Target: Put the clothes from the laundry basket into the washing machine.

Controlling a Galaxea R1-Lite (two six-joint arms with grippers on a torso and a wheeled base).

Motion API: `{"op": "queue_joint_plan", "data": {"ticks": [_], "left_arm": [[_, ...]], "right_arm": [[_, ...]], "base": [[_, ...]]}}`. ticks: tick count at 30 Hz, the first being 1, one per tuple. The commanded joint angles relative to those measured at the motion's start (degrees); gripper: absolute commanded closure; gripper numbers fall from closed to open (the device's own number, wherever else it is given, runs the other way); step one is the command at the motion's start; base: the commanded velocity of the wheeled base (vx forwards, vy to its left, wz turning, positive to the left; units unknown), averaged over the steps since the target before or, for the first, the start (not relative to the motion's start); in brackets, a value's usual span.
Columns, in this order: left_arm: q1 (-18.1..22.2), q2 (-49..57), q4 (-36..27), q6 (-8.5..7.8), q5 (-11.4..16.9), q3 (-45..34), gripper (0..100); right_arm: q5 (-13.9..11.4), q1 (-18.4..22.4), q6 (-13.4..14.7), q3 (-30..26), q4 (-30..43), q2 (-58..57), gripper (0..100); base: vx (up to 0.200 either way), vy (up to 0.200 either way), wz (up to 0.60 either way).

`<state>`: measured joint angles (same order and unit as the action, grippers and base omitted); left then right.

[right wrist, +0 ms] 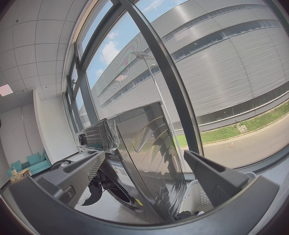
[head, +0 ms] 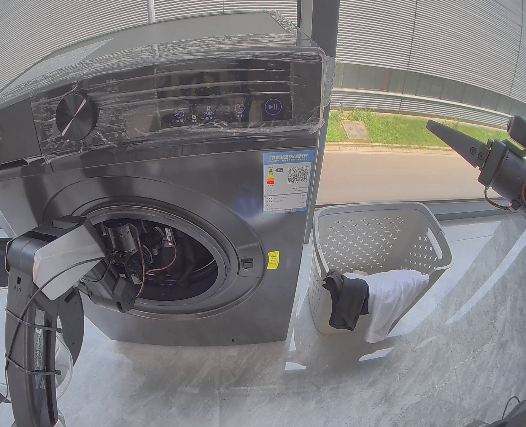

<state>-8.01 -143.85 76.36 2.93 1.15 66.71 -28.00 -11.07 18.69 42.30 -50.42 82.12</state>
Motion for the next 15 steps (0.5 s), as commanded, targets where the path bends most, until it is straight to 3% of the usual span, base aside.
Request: {"op": "queue_joint_plan", "data": {"ticks": [1, 2, 3, 4, 6, 8, 12, 15], "left_arm": [[0.54, -1.52, 0.81, -0.11, -0.88, -3.34, 0], [0.54, -1.52, 0.81, -0.11, -0.88, -3.34, 0], [0.98, -2.14, -0.07, 1.56, -3.26, 0.18, 0], [1.24, -2.14, -0.42, 1.12, -3.78, -1.14, 0], [1.15, -1.52, 0.10, -2.57, -2.55, -8.61, 0], [0.63, -1.35, 1.51, -6.44, 1.32, -14.50, 0], [0.80, -2.66, -0.07, -7.14, 2.37, -6.50, 0], [2.03, -4.69, -1.74, -6.97, -0.35, 2.55, 0]], "right_arm": [[-0.04, -0.01, -0.06, 0.15, -0.03, 0.41, 0], [-0.04, -0.01, -0.06, 0.15, -0.03, 0.41, 0], [-0.04, -0.01, 0.03, 0.24, -0.03, 0.41, 0], [-0.04, -0.01, 0.03, 0.15, -0.03, 0.33, 0], [-0.04, -0.09, 0.03, -0.03, -0.03, 0.41, 0], [-0.04, -0.27, -0.06, 0.24, -0.03, 0.50, 0], [-0.04, -0.27, -0.06, 0.24, -0.03, 0.33, 0], [-0.04, -0.18, 0.03, -0.29, -0.03, -0.03, 0]], "base": [[0.000, 0.000, 0.00], [0.000, 0.000, 0.00], [0.000, 0.000, 0.00], [0.000, 0.000, 0.00], [0.000, 0.000, 0.00], [0.000, 0.000, 0.00], [0.000, 0.000, 0.00], [0.000, 0.000, 0.00]]}}
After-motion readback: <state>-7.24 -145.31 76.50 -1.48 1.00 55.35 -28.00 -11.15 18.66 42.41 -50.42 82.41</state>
